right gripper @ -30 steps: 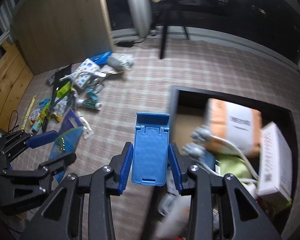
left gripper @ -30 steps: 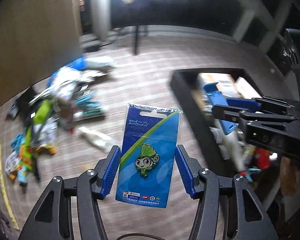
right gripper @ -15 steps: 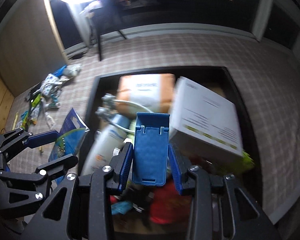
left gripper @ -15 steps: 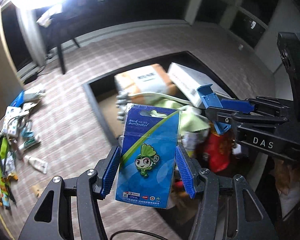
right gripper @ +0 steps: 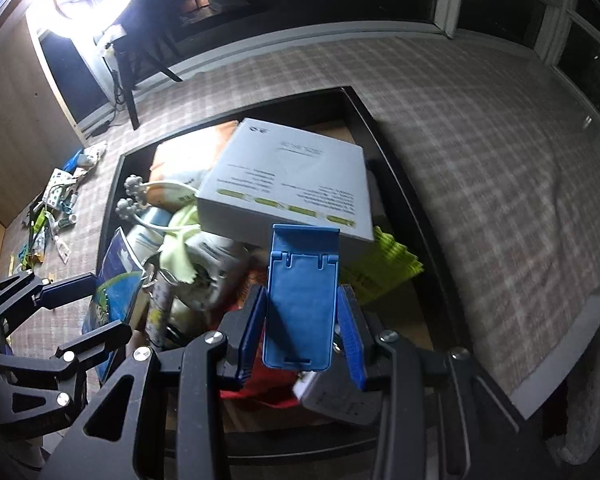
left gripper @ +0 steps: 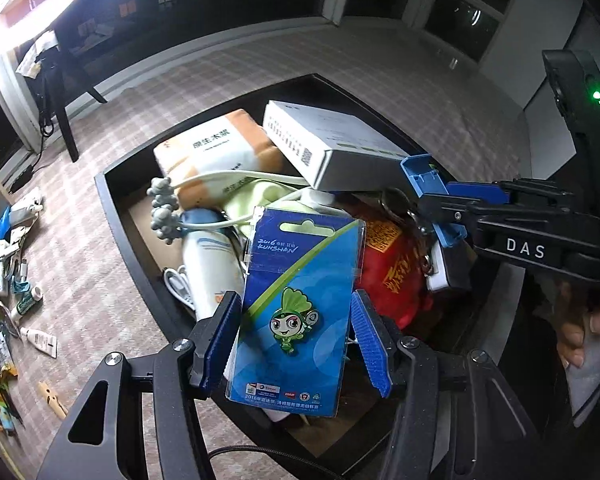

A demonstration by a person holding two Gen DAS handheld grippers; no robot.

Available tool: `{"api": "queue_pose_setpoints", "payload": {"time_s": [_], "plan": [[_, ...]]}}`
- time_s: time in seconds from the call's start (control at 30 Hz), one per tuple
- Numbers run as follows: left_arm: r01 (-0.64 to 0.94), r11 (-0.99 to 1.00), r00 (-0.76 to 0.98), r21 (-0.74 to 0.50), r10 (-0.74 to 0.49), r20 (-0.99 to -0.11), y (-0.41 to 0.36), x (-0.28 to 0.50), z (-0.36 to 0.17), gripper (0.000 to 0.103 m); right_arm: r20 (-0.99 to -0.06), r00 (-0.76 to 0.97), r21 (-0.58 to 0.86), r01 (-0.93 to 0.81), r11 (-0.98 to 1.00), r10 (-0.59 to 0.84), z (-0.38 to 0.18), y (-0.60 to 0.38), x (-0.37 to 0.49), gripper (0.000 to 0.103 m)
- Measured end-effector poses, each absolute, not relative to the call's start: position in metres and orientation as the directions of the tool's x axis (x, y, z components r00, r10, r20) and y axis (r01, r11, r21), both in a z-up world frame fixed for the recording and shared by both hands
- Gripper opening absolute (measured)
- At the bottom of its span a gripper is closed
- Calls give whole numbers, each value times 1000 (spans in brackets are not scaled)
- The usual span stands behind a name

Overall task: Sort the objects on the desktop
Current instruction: 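Carry the phone stand and card pack over the black bin and open both tools, then grasp the wooden clothespin with the left tool while the right tool grasps the white cream tube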

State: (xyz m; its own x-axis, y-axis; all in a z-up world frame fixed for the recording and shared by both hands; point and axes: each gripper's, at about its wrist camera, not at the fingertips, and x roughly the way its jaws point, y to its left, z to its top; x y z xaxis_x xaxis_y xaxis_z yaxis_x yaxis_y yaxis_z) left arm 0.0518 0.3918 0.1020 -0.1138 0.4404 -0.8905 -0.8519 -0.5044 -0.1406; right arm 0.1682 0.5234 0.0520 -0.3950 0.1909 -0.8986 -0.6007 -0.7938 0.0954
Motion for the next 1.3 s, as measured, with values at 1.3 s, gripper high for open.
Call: {"api": "queue_pose_setpoints", "payload": {"time_s": [1.3], "plan": [[-324, -943, -324, -76, 186, -928, 201, -61, 69, 49, -864, -493, 129, -22, -991, -102, 70, 374, -21, 49]]}}
